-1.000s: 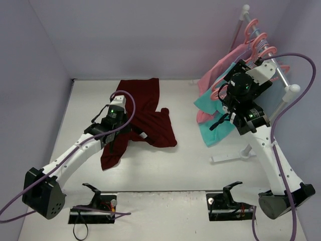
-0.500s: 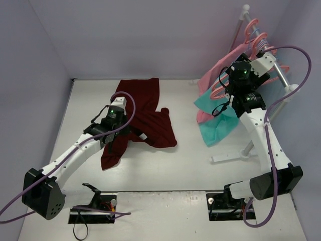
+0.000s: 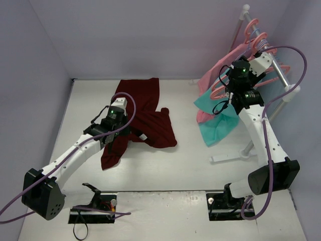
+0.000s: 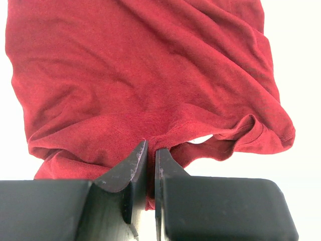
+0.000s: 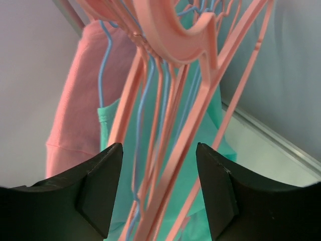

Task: Place the t-shirt on the hanger
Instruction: Pick up the hanger from the clothesline.

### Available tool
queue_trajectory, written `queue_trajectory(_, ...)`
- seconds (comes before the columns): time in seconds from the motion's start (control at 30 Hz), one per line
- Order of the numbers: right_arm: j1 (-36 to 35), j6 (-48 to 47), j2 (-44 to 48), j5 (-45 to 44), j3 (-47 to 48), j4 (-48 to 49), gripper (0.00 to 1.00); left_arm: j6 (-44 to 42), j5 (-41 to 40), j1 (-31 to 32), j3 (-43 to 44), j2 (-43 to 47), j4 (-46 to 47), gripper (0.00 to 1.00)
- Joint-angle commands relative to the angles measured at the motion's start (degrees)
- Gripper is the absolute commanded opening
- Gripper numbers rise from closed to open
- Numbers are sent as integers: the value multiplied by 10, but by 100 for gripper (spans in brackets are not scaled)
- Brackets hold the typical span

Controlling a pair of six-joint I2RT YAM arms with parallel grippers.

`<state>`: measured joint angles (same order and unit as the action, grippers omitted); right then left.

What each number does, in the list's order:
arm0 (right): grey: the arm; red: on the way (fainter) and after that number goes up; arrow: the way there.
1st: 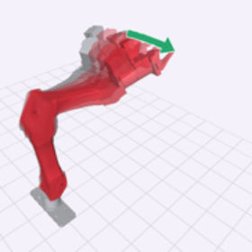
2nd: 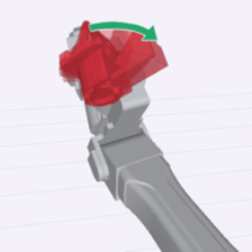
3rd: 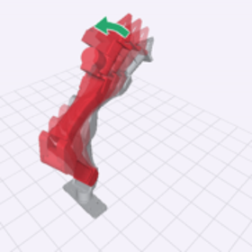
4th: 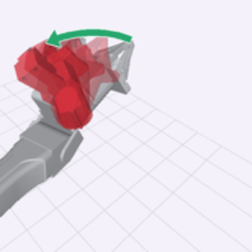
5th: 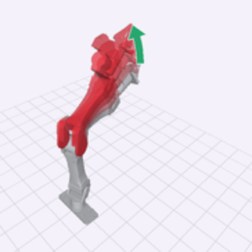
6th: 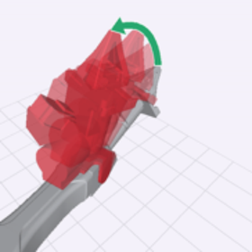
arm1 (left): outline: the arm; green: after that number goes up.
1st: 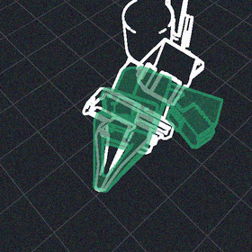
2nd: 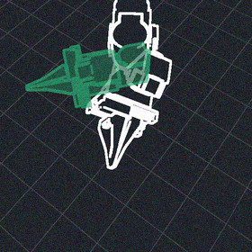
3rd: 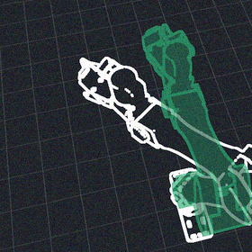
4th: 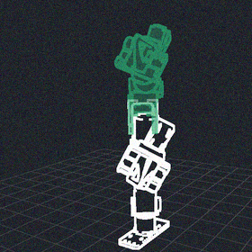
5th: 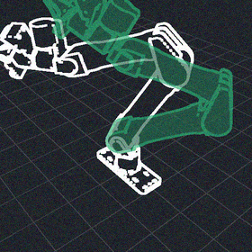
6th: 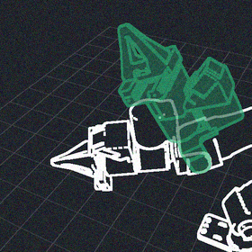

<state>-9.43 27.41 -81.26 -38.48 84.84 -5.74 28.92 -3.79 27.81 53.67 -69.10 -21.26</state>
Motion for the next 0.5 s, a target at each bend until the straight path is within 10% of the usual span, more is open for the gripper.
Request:
queue_trajectory(0.0,12,12,32,-7,-23,25,48,-11,1,3,10,20,17,0)
queue_trajectory(0.47,52,-23,98,29,-62,17,10,-9,7,3,12,4,24,0)
